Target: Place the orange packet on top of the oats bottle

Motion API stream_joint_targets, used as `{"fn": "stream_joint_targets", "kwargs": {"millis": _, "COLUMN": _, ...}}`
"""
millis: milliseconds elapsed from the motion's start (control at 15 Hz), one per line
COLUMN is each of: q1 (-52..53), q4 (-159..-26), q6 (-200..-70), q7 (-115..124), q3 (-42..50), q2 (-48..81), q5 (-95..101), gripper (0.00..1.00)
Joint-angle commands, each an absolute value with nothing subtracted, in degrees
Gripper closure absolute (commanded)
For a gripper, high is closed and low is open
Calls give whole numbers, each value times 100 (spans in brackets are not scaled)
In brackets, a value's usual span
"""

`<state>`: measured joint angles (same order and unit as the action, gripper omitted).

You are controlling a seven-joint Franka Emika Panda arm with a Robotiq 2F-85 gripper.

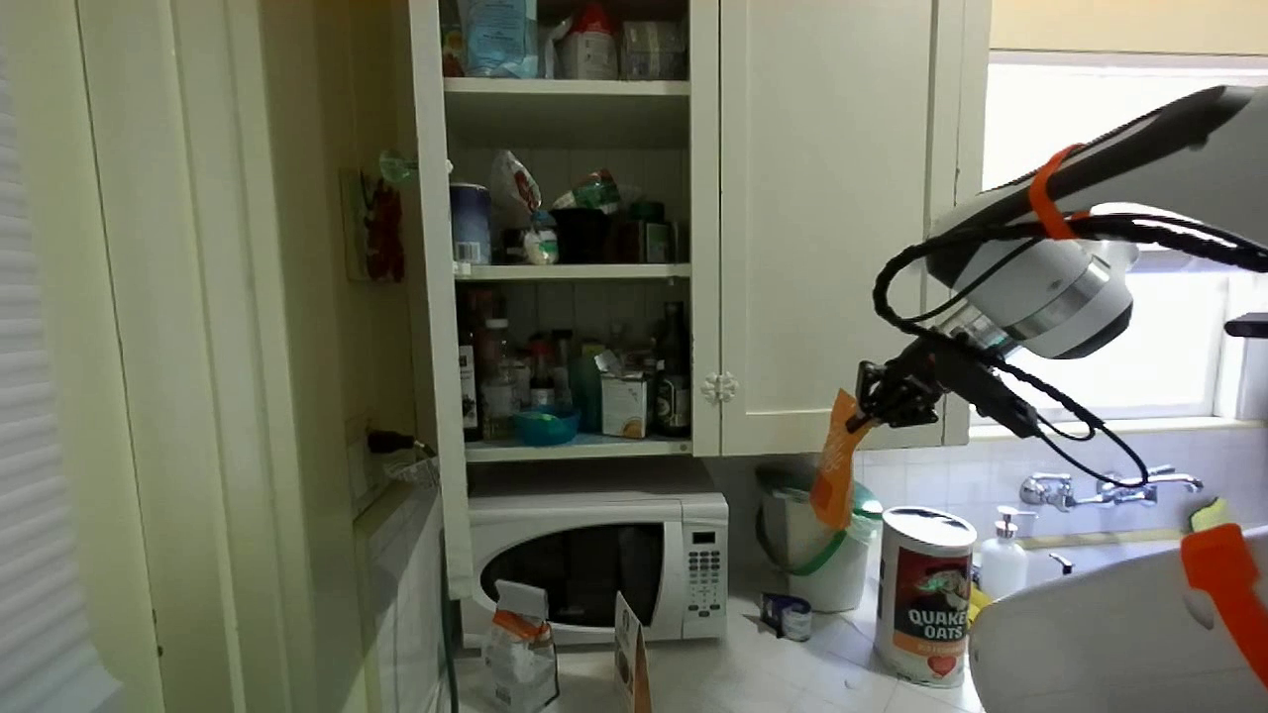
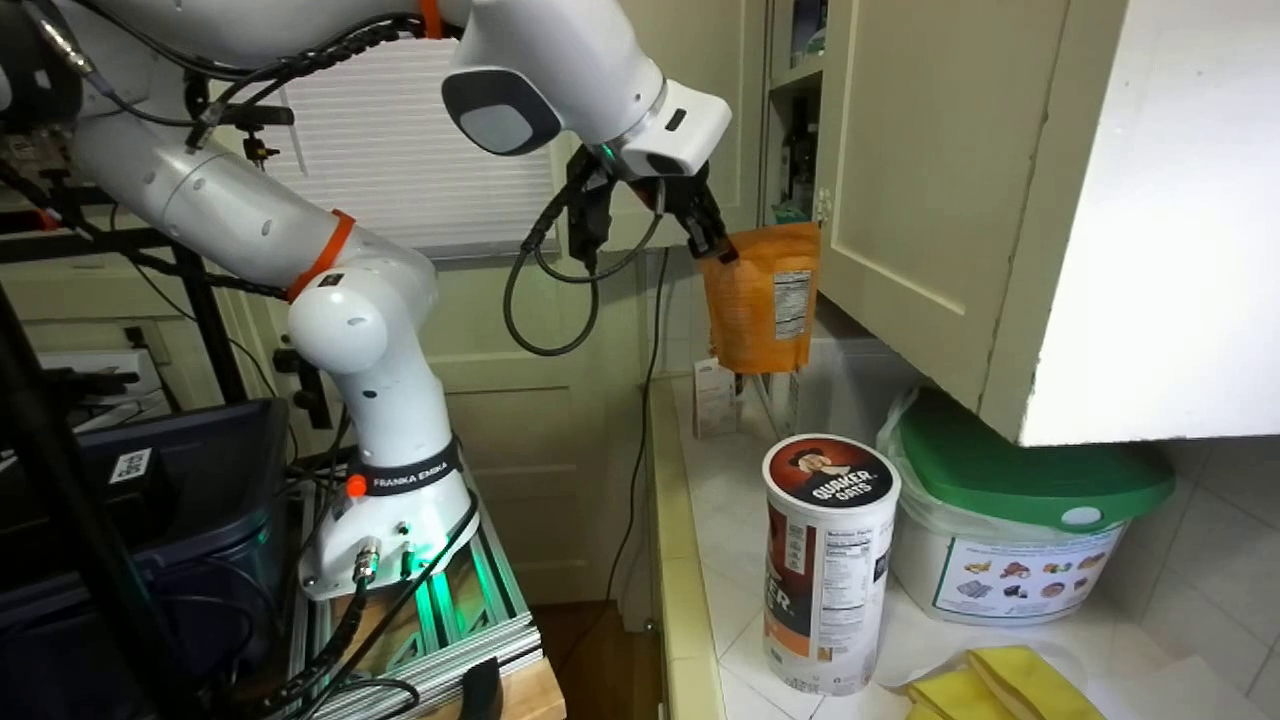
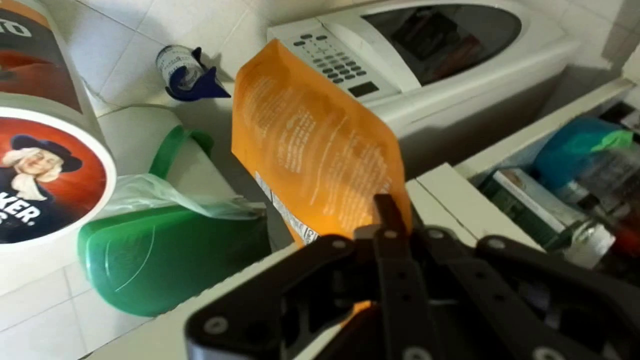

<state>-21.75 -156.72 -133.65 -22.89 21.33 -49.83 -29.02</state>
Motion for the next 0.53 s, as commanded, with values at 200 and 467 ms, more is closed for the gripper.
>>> {"fn": "stream_joint_targets", "kwargs": {"millis": 200, "q1": -2141, "q4": -15256, "q6": -13894, "q7": -971, "q3": 2651, "q2": -4957, "q5": -2846, "gripper": 99}}
{"fn": "stream_joint_targets", "kwargs": {"millis": 467, "q1": -1989, "q4": -15137, "q6": -14684, "q7": -463, "q3": 2814, "q2": -4558, "q5": -2976, "gripper": 99}}
